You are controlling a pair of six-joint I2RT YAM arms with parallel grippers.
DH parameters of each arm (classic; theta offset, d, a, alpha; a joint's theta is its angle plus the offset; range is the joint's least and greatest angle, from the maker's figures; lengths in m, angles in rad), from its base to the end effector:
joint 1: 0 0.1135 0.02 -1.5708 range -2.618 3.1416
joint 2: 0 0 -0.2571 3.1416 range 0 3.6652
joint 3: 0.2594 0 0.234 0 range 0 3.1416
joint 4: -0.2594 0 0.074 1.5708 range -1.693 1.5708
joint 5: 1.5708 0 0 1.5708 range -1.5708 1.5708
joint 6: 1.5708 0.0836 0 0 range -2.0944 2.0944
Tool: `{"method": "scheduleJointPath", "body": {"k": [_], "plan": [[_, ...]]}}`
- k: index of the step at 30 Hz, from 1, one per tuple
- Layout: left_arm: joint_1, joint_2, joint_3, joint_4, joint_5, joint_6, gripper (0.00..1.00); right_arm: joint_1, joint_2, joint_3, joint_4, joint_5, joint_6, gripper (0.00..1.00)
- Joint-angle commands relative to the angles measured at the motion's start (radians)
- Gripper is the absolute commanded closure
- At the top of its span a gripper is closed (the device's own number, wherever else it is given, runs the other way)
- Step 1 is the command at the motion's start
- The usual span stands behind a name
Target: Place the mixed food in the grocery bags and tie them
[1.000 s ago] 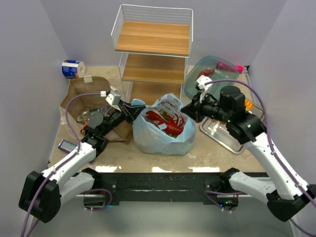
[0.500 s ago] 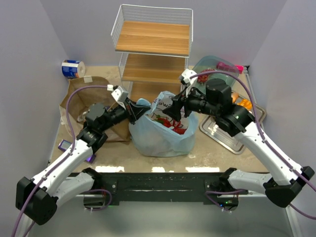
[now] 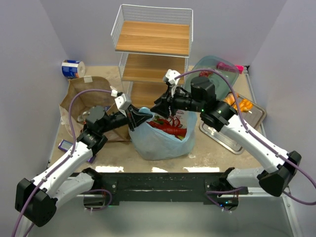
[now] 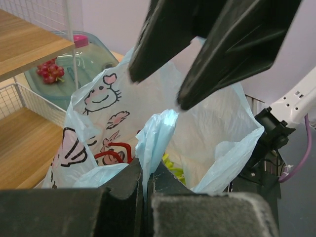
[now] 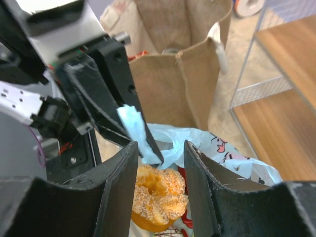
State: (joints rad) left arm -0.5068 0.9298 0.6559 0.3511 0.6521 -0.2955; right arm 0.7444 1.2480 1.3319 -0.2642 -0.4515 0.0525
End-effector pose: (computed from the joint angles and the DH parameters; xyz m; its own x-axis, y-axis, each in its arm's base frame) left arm 0.1854 -0.1610 0.3270 -0.2019 -0.1527 -0.9674 0.8948 0.3729 -0.2456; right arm 0.2000 0.2339 0.4093 -0.1803 -0.1019 -0.9783 -0.9171 0.3768 0.1298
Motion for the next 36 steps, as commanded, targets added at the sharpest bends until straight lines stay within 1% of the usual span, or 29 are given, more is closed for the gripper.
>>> {"method": "scheduleJointPath", "body": {"k": [1,6,8,10,14,17,22,27,30,34,35,36], "plan": [[-0.001,-0.02,-0.006,0.069,0.046,0.027,1.0,0.004,0.04,0.004,0.048,-0.082,-0.048,0.54],[-0.001,-0.028,-0.009,0.068,0.031,0.032,1.0,0.004,0.062,-0.013,0.062,-0.131,-0.048,0.55],[-0.001,-0.028,-0.007,0.063,0.026,0.035,1.0,0.004,0.059,-0.025,0.072,-0.138,-0.046,0.58],[-0.001,-0.029,-0.009,0.062,0.024,0.036,1.0,0.003,0.053,-0.045,0.091,-0.135,-0.037,0.57],[-0.001,-0.036,-0.007,0.042,-0.006,0.048,1.0,0.003,0.008,-0.072,0.111,-0.125,-0.017,0.52],[-0.001,-0.037,-0.006,0.031,-0.019,0.052,1.0,0.003,-0.024,-0.077,0.109,-0.116,-0.016,0.51],[0.001,-0.037,-0.001,0.026,-0.019,0.052,1.0,0.003,0.004,-0.083,0.089,-0.156,-0.017,0.49],[0.001,-0.039,-0.006,0.038,0.001,0.05,1.0,0.003,0.025,-0.083,0.108,-0.148,-0.019,0.5],[0.001,-0.037,-0.007,0.045,0.014,0.047,1.0,0.004,0.048,-0.065,0.103,-0.159,-0.028,0.54],[0.001,-0.045,-0.012,0.057,0.03,0.045,1.0,0.003,0.056,-0.062,0.111,-0.164,-0.037,0.69],[0.001,-0.049,-0.016,0.06,0.035,0.047,1.0,0.004,0.053,-0.062,0.112,-0.162,-0.039,0.8],[0.002,-0.051,-0.018,0.066,0.04,0.045,1.0,0.004,0.05,-0.062,0.112,-0.158,-0.045,0.85]]}}
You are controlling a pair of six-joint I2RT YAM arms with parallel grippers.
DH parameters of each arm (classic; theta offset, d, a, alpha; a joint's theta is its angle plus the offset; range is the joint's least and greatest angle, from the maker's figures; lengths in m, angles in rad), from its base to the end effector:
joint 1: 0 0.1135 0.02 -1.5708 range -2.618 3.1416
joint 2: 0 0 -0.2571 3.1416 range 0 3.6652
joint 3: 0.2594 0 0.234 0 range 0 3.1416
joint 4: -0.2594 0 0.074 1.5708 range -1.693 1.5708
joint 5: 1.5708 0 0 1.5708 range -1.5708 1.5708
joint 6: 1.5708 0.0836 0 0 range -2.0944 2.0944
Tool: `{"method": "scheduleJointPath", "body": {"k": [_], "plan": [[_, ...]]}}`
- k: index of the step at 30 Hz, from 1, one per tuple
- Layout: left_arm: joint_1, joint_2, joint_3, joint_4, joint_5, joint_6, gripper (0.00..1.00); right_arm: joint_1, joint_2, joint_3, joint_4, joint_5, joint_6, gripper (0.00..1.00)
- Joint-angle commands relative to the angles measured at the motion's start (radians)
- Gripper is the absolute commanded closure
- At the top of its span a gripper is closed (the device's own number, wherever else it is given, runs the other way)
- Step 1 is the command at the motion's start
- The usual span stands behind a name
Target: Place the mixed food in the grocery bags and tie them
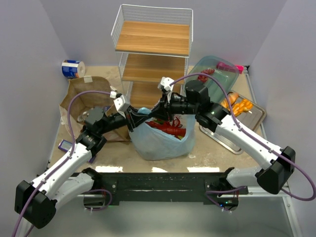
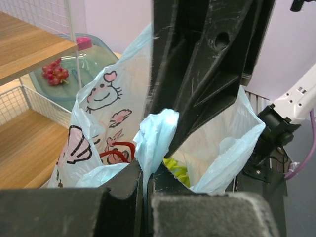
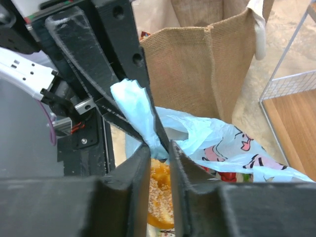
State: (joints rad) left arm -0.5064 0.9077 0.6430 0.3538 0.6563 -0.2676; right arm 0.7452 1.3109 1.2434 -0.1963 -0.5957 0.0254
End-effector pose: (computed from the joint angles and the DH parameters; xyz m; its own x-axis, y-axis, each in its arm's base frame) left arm 0.1811 -0.1588 0.3274 -0.1671 -0.1469 -0.9749 0.9037 0.3725 -0.2110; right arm 0.2048 0.2527 0.3693 -0.2159 -0.1706 -0.9614 -0.9542 0.2455 0.1708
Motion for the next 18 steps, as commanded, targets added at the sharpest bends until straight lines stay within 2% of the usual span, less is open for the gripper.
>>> {"method": "scheduleJointPath", "body": {"k": [1,2,8,11,12,18], "plan": [[0.0,-0.029,-0.006,0.065,0.037,0.016,1.0,0.003,-0.018,0.024,0.049,-0.009,-0.019,0.9],[0.0,-0.027,-0.006,0.066,0.042,0.016,1.0,0.002,-0.031,0.019,0.055,-0.004,-0.019,0.99],[0.0,-0.02,-0.006,0.068,0.055,0.014,1.0,0.003,-0.067,0.014,0.074,0.03,-0.019,1.0],[0.0,-0.018,-0.006,0.065,0.057,0.018,0.75,0.002,-0.071,0.025,0.072,0.045,-0.019,1.0],[0.0,-0.013,-0.006,0.06,0.055,0.019,0.63,0.003,-0.073,0.033,0.072,0.043,-0.021,1.0],[0.0,0.026,0.01,0.016,0.034,0.044,0.45,0.002,-0.085,0.07,0.081,0.05,-0.006,1.0]]}}
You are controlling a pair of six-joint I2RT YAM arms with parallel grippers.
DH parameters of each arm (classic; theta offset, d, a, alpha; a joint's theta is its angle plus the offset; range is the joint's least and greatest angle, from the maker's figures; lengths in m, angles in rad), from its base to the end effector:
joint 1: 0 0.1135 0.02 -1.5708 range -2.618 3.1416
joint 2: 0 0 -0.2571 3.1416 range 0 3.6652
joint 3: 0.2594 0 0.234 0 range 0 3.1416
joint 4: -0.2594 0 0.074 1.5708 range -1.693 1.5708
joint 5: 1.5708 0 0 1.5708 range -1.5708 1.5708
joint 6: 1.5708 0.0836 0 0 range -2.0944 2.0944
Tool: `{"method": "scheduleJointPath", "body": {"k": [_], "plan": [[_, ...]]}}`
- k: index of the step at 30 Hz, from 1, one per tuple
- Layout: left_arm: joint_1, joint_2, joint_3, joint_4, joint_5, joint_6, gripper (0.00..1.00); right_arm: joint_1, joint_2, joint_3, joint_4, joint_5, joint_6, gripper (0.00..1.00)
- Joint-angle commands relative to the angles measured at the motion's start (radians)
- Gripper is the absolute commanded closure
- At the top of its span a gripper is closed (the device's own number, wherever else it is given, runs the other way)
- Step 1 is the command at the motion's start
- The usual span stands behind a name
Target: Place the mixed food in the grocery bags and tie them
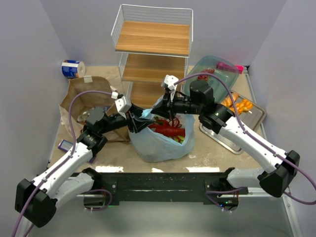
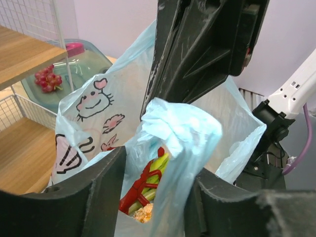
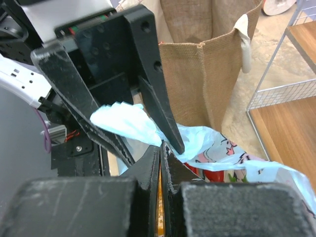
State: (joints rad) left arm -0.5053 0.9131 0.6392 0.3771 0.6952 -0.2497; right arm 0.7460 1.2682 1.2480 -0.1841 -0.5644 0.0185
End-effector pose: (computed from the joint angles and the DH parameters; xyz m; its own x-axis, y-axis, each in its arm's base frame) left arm 0.1791 -0.1603 0.3278 -0.1423 -0.1382 -0.9801 0.9227 0.3399 -0.1819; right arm 0.1990 0.2448 0.3850 -0.1667 -0.1328 -0.9770 -0.9552 0.2675 0.1266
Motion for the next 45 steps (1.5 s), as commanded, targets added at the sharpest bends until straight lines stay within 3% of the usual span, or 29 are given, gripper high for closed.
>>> {"method": "scheduleJointPath", "body": {"k": [1,17,19,24,30,34,45], "plan": [[-0.001,0.03,0.013,-0.007,-0.005,0.026,0.44,0.001,-0.044,0.068,0.072,0.018,0.006,1.0],[-0.004,0.081,0.017,-0.02,-0.03,0.049,0.4,0.003,-0.105,0.039,0.233,-0.011,0.097,1.0],[-0.002,0.04,0.025,-0.023,-0.028,0.067,0.38,0.001,-0.102,0.033,0.232,-0.008,0.095,1.0],[-0.001,-0.028,0.088,-0.075,0.099,0.133,0.2,0.001,-0.101,0.027,0.226,-0.008,0.09,1.0],[0.002,0.0,0.246,-0.271,0.177,0.279,0.14,0.001,-0.099,0.03,0.213,-0.037,0.081,1.0],[0.002,0.082,0.29,-0.21,0.27,0.228,0.15,0.001,-0.098,0.03,0.209,-0.049,0.083,1.0],[0.004,0.104,0.197,0.022,0.175,0.122,0.18,0.003,-0.102,0.039,0.187,-0.049,0.07,1.0]]}}
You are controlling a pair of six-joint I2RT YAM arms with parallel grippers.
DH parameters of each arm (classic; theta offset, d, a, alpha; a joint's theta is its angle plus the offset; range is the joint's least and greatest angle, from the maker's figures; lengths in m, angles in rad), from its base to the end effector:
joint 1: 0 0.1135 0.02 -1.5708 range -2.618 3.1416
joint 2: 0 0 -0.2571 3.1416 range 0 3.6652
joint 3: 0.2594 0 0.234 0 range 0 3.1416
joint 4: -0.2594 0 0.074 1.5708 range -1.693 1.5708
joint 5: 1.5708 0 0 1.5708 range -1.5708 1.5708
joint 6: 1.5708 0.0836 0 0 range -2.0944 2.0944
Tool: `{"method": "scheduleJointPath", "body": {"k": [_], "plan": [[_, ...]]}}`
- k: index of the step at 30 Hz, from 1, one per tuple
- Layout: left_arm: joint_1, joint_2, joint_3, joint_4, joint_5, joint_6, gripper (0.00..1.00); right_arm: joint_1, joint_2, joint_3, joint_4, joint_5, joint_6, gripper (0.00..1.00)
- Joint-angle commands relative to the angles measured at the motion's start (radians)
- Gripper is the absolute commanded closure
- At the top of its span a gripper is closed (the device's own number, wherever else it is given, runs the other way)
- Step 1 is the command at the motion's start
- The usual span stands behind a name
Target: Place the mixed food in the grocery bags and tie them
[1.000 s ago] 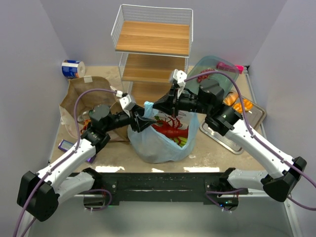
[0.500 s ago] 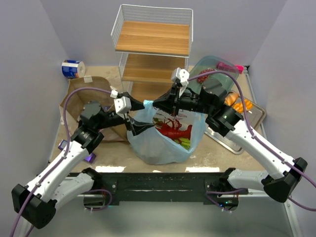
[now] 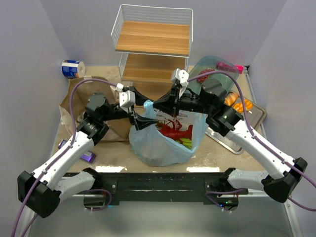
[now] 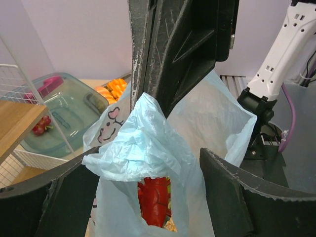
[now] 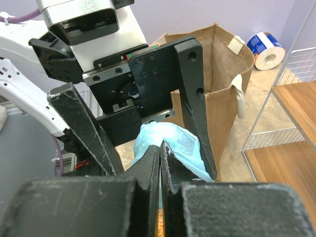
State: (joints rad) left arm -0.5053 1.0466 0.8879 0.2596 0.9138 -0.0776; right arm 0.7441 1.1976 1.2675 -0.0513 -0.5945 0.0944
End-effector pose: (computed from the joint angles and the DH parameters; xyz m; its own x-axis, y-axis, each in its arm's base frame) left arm 0.1854 -0.1782 0.3722 0.0115 -0.0605 -0.9981 0.9889 0.1488 0.0024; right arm 0.1823 0.2315 0.4312 -0.0781 0.0342 -0.9964 -0.9700 0.2280 0.0839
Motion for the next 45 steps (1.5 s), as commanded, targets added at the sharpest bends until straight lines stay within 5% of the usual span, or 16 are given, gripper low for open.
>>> {"method": "scheduleJointPath", "body": {"k": [1,7,11,18,24,33,36,37,39,42,45], "plan": [[0.004,-0.04,-0.062,0.145,-0.09,-0.042,0.19,0.003,-0.032,0.021,0.054,-0.019,-0.007,1.0],[0.028,-0.135,-0.038,-0.048,-0.17,0.073,0.16,0.005,-0.021,0.024,0.054,-0.022,-0.01,1.0],[0.036,-0.135,-0.033,-0.039,-0.135,0.068,0.15,0.003,-0.012,0.029,0.054,-0.034,-0.009,1.0],[0.036,-0.042,-0.027,0.114,-0.053,-0.013,0.14,0.004,-0.007,0.026,0.054,-0.039,-0.007,1.0],[0.036,0.026,-0.141,0.395,0.037,-0.246,0.2,0.003,-0.021,0.021,0.054,0.015,-0.005,1.0],[0.034,0.001,-0.277,0.451,0.028,-0.326,0.38,0.003,-0.004,0.041,0.054,0.091,-0.016,1.0],[0.034,0.0,-0.28,0.44,0.028,-0.32,0.55,0.003,0.008,0.047,0.054,0.102,-0.016,1.0],[0.034,0.0,-0.28,0.443,0.014,-0.321,0.73,0.003,0.013,0.058,0.026,0.114,-0.015,1.0],[0.036,0.0,-0.285,0.438,-0.015,-0.324,0.94,0.003,0.017,0.082,-0.048,0.174,-0.018,0.99],[0.045,-0.005,-0.279,0.394,-0.041,-0.306,1.0,0.001,0.002,0.15,-0.211,0.353,-0.028,0.79],[0.051,-0.016,-0.271,0.343,-0.05,-0.284,1.0,0.0,-0.021,0.251,-0.411,0.571,-0.054,0.32]]}}
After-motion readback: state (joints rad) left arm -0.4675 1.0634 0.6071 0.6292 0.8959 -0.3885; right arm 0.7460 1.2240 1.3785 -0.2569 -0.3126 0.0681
